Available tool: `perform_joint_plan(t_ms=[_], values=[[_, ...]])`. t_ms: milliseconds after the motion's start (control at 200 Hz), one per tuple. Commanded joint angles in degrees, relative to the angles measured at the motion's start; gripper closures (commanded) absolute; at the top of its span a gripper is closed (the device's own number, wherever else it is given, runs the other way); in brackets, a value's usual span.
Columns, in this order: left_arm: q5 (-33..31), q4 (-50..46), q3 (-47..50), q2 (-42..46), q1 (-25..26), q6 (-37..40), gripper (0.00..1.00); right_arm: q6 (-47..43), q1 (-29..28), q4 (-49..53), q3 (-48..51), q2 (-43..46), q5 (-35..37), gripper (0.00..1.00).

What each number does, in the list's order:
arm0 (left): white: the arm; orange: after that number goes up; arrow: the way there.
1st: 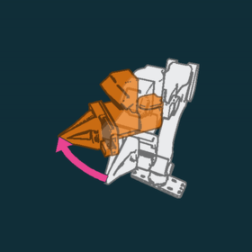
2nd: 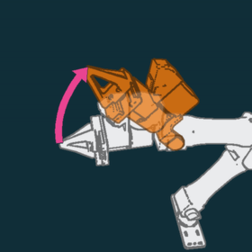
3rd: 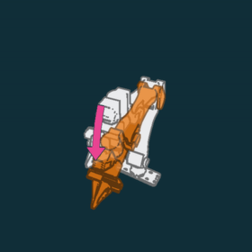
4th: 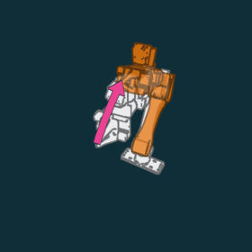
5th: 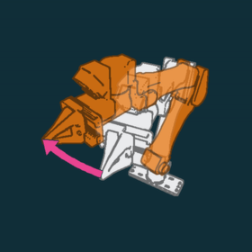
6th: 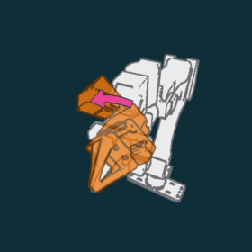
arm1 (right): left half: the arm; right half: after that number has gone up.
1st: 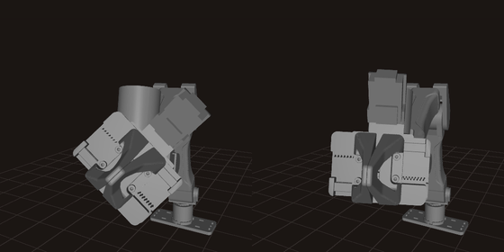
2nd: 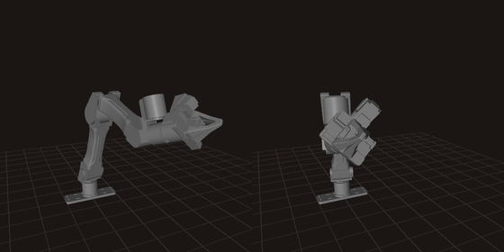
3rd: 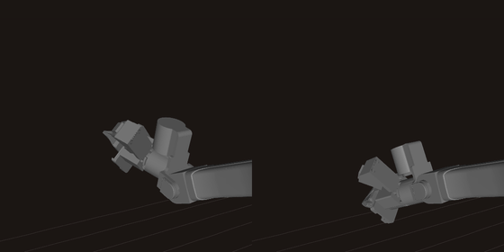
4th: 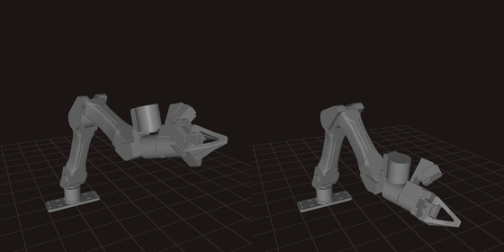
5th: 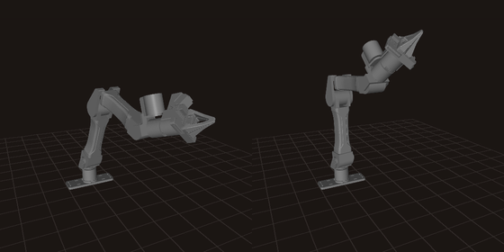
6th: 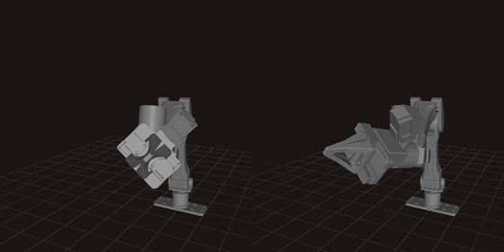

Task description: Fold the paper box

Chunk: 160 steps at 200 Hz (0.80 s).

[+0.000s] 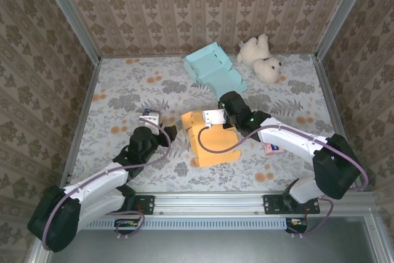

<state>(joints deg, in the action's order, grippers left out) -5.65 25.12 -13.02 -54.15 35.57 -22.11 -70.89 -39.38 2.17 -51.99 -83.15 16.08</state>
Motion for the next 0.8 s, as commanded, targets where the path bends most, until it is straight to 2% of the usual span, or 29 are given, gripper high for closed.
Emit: perform_joint_plan(t_ms=[0, 195, 450, 620, 795], values=[[1.6, 3.8, 0.7, -0.7, -0.3, 1.7, 0.4, -3.7, -1.0, -10.4, 4.8, 1.5, 1.3, 1.0], [4.3, 7.4, 1.4, -4.7, -0.2, 2.6, 0.4, -4.9, -2.2, -22.2, 11.0, 1.8, 3.3, 1.0], [7.3, 12.4, 2.6, -8.4, 0.1, 4.5, 0.41, -5.3, -3.4, -31.9, 16.9, 2.5, 6.8, 1.0], [9.1, 15.9, 4.1, -10.0, 1.0, 5.4, 0.4, -5.6, -3.9, -33.2, 17.9, 2.9, 6.8, 1.0], [7.6, 16.4, 3.8, -12.1, 1.9, 5.7, 0.4, -6.8, -4.2, -35.0, 19.0, 2.2, 6.5, 1.0]])
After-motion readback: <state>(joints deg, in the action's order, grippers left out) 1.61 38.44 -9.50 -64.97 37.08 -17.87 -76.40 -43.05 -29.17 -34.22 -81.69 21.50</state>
